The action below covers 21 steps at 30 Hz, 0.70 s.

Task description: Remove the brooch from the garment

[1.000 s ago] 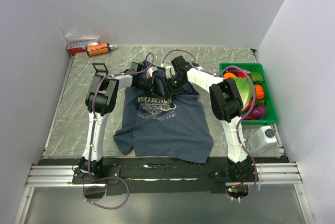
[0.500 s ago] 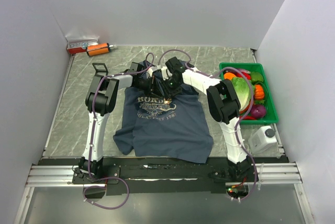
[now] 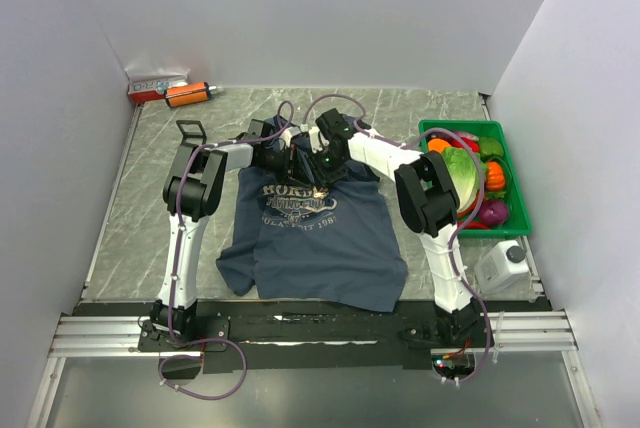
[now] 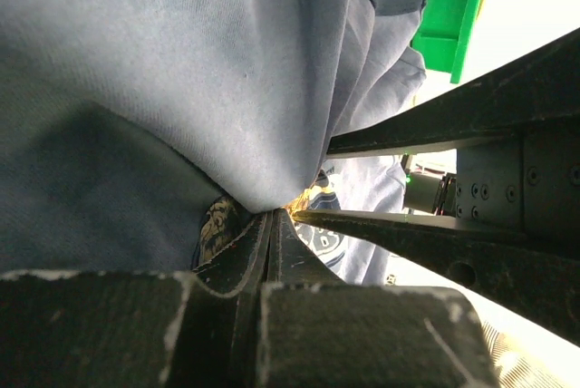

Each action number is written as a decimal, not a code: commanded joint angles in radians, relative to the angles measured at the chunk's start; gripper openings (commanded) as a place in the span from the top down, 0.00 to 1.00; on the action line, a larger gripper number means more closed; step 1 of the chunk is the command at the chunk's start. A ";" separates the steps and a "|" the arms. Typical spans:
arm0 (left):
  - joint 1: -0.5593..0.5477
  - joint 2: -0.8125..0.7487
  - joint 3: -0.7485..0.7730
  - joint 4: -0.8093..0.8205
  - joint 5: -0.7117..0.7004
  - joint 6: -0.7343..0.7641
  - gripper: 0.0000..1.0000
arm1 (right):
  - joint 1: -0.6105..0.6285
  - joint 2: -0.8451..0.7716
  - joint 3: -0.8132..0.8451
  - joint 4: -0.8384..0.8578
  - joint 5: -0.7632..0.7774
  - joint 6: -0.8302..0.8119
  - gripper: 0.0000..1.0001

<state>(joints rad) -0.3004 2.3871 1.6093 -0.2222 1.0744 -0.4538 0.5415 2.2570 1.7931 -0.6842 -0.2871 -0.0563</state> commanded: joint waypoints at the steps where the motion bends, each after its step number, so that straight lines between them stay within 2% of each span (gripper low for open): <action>1: -0.008 -0.037 -0.014 0.058 -0.042 -0.011 0.99 | 0.020 0.035 -0.021 -0.020 0.175 0.015 0.61; 4: -0.009 -0.052 -0.035 0.090 -0.044 -0.049 0.99 | 0.044 0.041 0.003 -0.038 0.259 0.010 0.62; 14: -0.017 -0.108 -0.060 0.149 -0.056 -0.109 0.99 | 0.051 0.039 -0.008 -0.048 0.361 -0.010 0.64; 20: -0.023 -0.143 -0.078 0.159 -0.076 -0.109 0.99 | 0.049 0.018 -0.027 -0.072 0.322 0.091 0.55; 21: -0.023 -0.146 -0.080 0.156 -0.077 -0.106 0.99 | 0.045 0.009 -0.034 -0.075 0.265 0.090 0.55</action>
<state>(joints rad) -0.3126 2.3306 1.5303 -0.1081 0.9913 -0.5446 0.6006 2.2532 1.8118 -0.7273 -0.0521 -0.0143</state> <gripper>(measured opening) 0.015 0.442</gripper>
